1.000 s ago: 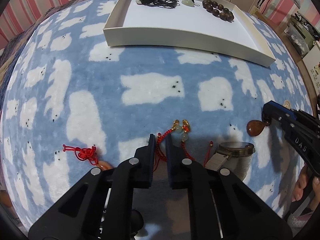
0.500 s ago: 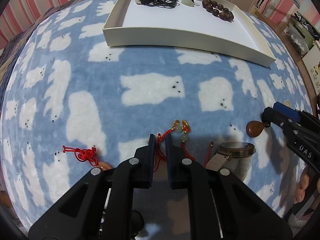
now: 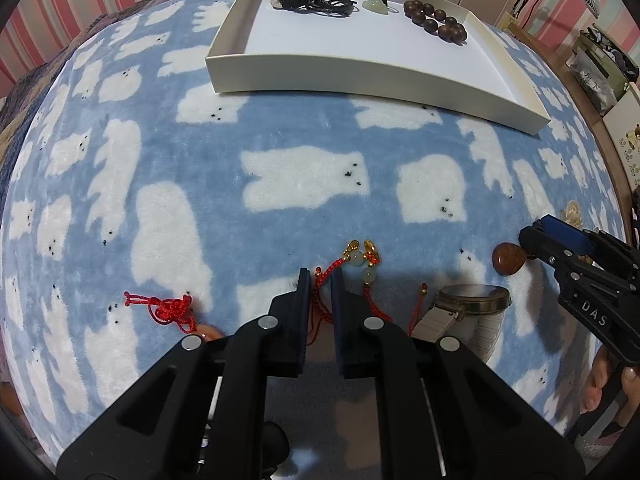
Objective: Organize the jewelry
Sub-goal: 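Grasp red-cord charm with left tool while right tool grasps black tassel pendant, then carry both charms into the tray and open both tools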
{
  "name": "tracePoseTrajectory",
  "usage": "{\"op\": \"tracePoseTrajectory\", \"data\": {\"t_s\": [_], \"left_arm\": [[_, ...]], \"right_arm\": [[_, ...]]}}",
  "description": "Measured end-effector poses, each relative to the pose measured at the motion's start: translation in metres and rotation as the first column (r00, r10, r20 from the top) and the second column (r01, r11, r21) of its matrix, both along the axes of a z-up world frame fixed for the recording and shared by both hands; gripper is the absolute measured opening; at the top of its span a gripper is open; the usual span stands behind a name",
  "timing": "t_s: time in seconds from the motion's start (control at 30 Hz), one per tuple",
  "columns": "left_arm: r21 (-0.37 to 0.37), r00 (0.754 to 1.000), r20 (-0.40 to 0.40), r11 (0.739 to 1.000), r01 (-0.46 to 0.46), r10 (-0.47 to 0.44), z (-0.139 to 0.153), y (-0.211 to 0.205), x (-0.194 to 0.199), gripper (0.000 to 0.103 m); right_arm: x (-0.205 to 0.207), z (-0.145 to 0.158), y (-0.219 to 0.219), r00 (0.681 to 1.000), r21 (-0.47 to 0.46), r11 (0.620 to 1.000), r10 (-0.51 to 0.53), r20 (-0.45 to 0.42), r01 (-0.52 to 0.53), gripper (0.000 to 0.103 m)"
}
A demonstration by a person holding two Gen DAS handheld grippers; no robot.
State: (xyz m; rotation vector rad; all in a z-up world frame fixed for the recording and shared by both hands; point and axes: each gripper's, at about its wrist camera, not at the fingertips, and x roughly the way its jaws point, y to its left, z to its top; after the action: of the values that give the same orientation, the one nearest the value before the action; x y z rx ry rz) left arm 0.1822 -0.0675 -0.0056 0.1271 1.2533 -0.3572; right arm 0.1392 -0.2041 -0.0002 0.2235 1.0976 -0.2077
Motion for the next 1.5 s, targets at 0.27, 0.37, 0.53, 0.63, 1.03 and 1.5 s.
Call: {"op": "tracePoseTrajectory", "data": {"t_s": [0.27, 0.37, 0.53, 0.63, 1.03, 1.5], "left_arm": [[-0.002, 1.000, -0.003, 1.000, 0.001, -0.001, 0.000, 0.000, 0.001, 0.008], [-0.004, 1.000, -0.005, 1.000, 0.000, 0.000, -0.001, 0.001, 0.002, 0.008], [0.011, 1.000, 0.004, 1.000, -0.001, 0.001, 0.001, -0.001, 0.003, 0.002], [0.012, 1.000, 0.014, 1.000, 0.006, -0.007, 0.004, -0.003, 0.002, 0.000], [0.016, 0.996, 0.086, 1.000, 0.020, -0.021, 0.029, -0.007, 0.004, 0.000], [-0.018, 0.977, 0.210, 0.999, 0.040, -0.035, 0.101, -0.020, 0.070, 0.000]], "right_arm": [[0.005, 0.002, 0.001, 0.999, -0.006, 1.000, 0.023, 0.031, -0.023, 0.024], [0.008, 0.004, 0.001, 0.999, 0.001, 1.000, 0.030, 0.045, -0.030, 0.024], [0.010, 0.009, 0.000, 0.997, 0.007, 0.999, 0.040, 0.069, -0.041, 0.022], [0.010, 0.010, 0.001, 0.996, 0.005, 0.999, 0.046, 0.077, -0.046, 0.021], [0.008, 0.028, -0.002, 0.990, -0.009, 0.999, 0.055, 0.133, -0.054, 0.020], [0.056, 0.088, -0.032, 0.963, -0.046, 0.998, 0.047, 0.264, -0.036, 0.020]]}}
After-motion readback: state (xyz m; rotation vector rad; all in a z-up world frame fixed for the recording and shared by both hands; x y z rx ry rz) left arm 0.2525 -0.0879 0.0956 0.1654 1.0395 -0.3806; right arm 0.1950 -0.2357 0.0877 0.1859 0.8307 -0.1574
